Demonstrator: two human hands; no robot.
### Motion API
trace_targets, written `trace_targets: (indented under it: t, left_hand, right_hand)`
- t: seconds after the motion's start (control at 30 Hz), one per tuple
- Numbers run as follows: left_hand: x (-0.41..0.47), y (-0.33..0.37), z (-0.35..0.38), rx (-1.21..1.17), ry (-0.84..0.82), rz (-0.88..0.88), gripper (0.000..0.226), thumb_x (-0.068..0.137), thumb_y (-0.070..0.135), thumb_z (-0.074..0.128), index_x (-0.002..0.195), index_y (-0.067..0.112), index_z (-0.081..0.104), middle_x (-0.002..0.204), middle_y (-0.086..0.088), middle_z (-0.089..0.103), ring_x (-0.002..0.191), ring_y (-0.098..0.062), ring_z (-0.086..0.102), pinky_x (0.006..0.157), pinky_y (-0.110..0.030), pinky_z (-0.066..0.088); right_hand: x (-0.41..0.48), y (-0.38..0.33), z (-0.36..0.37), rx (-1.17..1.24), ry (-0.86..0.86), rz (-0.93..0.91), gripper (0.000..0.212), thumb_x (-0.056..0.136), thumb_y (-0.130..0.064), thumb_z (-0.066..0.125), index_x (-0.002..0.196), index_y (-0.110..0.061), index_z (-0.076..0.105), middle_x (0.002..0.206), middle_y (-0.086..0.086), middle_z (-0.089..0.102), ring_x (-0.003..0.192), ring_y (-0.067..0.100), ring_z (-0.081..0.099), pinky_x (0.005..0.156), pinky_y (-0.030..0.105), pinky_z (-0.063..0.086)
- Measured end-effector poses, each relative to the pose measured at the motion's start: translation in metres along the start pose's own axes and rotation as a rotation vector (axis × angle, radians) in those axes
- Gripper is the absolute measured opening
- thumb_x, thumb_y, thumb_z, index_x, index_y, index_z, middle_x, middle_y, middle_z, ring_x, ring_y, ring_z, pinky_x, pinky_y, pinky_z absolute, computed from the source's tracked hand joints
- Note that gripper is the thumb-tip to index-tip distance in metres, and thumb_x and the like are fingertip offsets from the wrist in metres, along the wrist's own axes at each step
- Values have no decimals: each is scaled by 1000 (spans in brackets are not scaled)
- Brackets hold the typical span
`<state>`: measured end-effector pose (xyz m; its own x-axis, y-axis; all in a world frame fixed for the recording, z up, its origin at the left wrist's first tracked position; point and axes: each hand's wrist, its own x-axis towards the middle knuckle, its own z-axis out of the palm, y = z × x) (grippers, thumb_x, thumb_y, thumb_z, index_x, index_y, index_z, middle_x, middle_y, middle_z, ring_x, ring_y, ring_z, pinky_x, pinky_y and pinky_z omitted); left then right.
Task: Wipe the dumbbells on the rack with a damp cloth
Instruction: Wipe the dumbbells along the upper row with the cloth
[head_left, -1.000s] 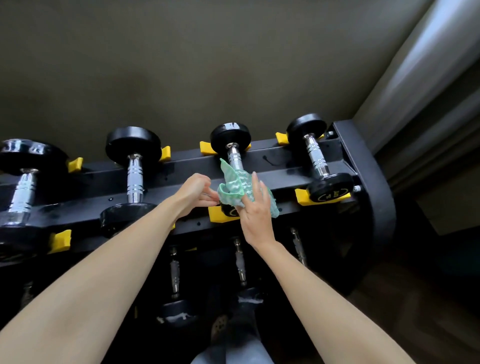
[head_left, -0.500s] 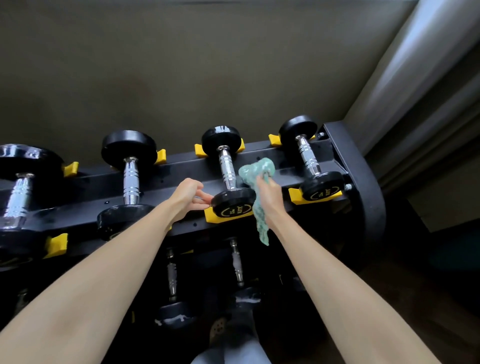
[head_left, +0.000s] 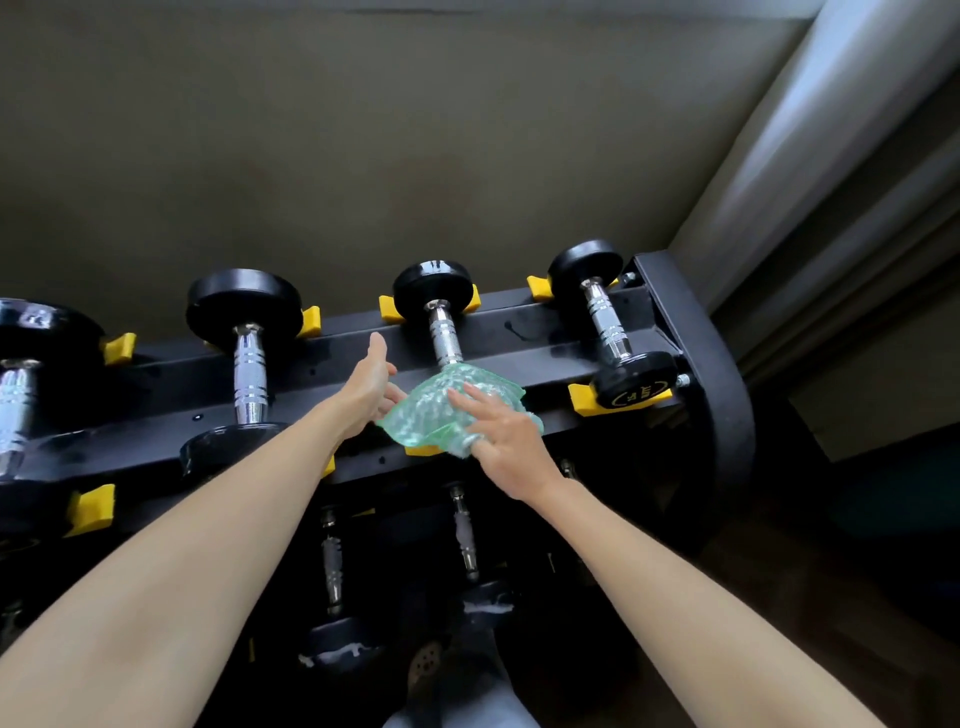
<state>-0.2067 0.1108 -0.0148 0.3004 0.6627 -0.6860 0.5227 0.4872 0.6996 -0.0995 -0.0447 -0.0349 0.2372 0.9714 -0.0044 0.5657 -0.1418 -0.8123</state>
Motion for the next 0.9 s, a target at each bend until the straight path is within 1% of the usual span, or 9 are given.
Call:
trace_targets:
  t: [0.03, 0.1, 0.2, 0.3, 0.37, 0.47, 0.6, 0.73, 0.9]
  left_hand:
    - [-1, 3, 1, 31, -15, -10, 70, 98, 54, 10, 137, 1, 35, 62, -13, 64, 71, -24, 58, 83, -34, 47]
    - [-1, 11, 6, 118, -37, -10, 67, 99, 52, 10, 137, 3, 37, 63, -15, 67, 76, -25, 64, 89, -35, 48]
    - [3, 26, 14, 281, -51, -5, 53, 100, 40, 19, 126, 2, 46, 71, -20, 68, 83, -32, 66, 80, -34, 50]
    - [9, 36, 21, 386, -91, -26, 40, 98, 27, 32, 123, -1, 46, 74, -16, 66, 73, -32, 64, 66, -33, 50]
    - [19, 44, 27, 425, -109, -11, 34, 98, 27, 38, 119, 0, 43, 84, -15, 61, 75, -32, 63, 61, -34, 52]
    - [35, 56, 32, 449, -96, 30, 20, 96, 22, 48, 98, 2, 44, 80, -14, 54, 77, -32, 61, 62, -35, 53]
    - [63, 57, 34, 421, -57, 12, 31, 89, 9, 60, 65, 8, 41, 52, -9, 50, 36, -17, 48, 43, -26, 43]
    - [75, 53, 27, 296, -95, -47, 36, 85, 15, 68, 63, 8, 40, 37, -4, 48, 32, -15, 46, 52, -30, 49]
    - [67, 53, 22, 209, -128, -65, 24, 83, 17, 71, 73, 3, 53, 58, -9, 54, 48, -18, 52, 55, -27, 55]
  right_hand:
    - [5, -3, -4, 108, 142, 96, 30, 74, -5, 45, 74, 5, 73, 108, 16, 69, 108, -2, 53, 99, 33, 45]
    - [20, -6, -20, 354, 418, 327, 24, 65, -12, 45, 45, -4, 53, 57, 7, 55, 58, 13, 48, 53, 33, 37]
    - [45, -4, -50, 783, 606, 761, 13, 80, -8, 47, 70, -6, 56, 74, 10, 52, 68, 24, 49, 61, 32, 39]
    - [73, 15, -66, 1006, 563, 920, 24, 90, -15, 45, 106, -3, 58, 98, 14, 63, 81, 28, 60, 68, 34, 51]
    - [96, 23, -66, 1034, 522, 932, 36, 92, -23, 47, 122, -5, 53, 118, 14, 60, 100, 31, 60, 86, 43, 51]
    - [127, 28, -62, 1007, 474, 918, 41, 96, -28, 48, 129, -5, 49, 116, 12, 57, 105, 28, 56, 98, 41, 44]
    - [164, 34, -44, 1066, 378, 808, 37, 98, -29, 44, 126, -6, 52, 95, 3, 57, 89, 17, 54, 92, 34, 43]
    - [196, 17, -27, 943, 236, 670, 18, 88, -36, 51, 88, -21, 61, 88, 1, 60, 78, 16, 56, 72, 28, 47]
    - [210, -6, -25, 378, 115, 249, 23, 82, -17, 51, 88, 1, 66, 95, 17, 64, 90, 30, 55, 87, 42, 41]
